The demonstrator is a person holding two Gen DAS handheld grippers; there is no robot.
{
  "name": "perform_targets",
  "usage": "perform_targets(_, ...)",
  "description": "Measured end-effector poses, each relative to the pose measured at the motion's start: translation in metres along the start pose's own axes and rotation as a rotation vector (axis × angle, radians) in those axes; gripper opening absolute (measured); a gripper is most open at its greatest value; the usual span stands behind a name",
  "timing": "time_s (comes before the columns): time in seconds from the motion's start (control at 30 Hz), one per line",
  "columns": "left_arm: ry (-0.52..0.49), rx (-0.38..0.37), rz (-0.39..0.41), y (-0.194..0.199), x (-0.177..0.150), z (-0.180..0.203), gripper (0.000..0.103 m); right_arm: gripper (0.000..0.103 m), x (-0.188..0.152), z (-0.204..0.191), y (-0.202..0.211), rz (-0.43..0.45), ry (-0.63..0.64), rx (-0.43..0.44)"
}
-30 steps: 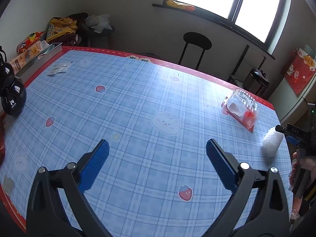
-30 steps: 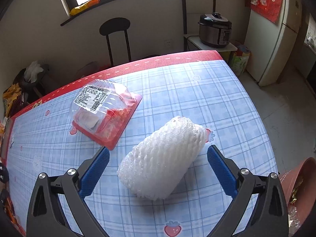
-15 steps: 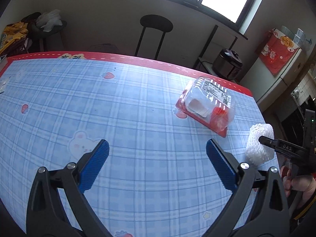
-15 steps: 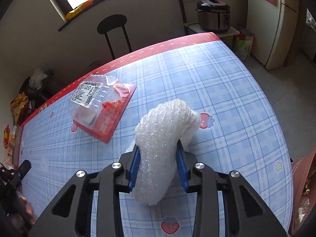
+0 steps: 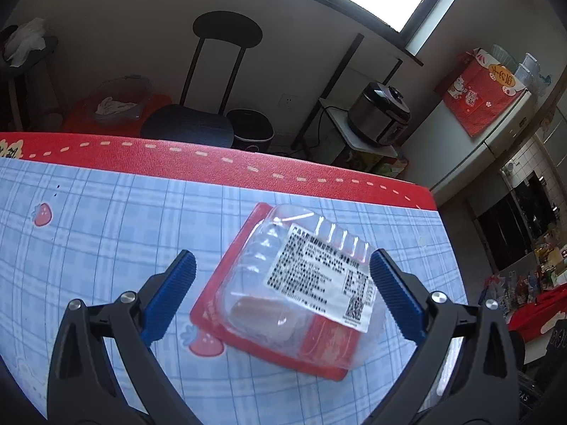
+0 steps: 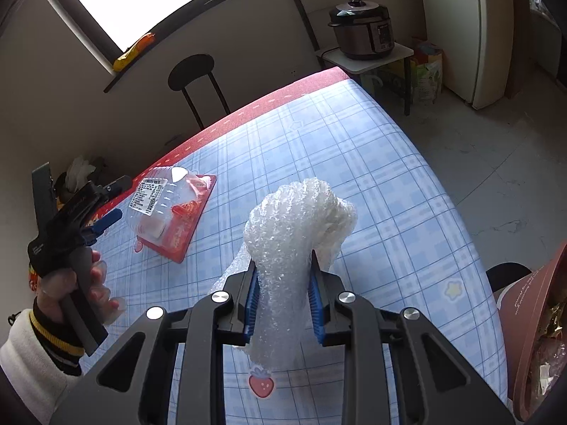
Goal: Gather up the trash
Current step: 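Grasp the red-backed plastic food box with the left tool while the right tool holds the bubble wrap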
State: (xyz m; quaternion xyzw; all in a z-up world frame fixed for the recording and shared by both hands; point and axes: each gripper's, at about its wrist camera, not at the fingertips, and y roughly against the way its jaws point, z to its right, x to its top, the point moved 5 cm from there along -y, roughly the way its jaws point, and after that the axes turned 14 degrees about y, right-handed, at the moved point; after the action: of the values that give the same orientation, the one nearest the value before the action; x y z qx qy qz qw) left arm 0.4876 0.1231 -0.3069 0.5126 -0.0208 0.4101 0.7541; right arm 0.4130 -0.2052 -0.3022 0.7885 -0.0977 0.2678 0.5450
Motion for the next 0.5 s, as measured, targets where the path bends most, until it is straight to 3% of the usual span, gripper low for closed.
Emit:
perform_targets(0.17,0.03,-0.002,-0.08,-0.035,0.017,-0.001,0.092,0.024,0.0,0.009,0.001,0.003,-0.008,0.001)
perform_targets(0.2,0.02,0.008,-0.104,-0.041,0.016,-0.002,0.08,0.024,0.0,0.01,0.0,0.003,-0.009,0.002)
perform_targets(0.3,0.002,-0.048,-0.13,-0.042,0.01,0.002,0.066,0.024,0.0,0.012,0.001,0.005,-0.008,0.003)
perform_targets(0.5,-0.128,-0.079,-0.201,-0.024,-0.03,0.015,0.063,0.024,0.001,0.006,0.009,0.012,-0.006,0.024)
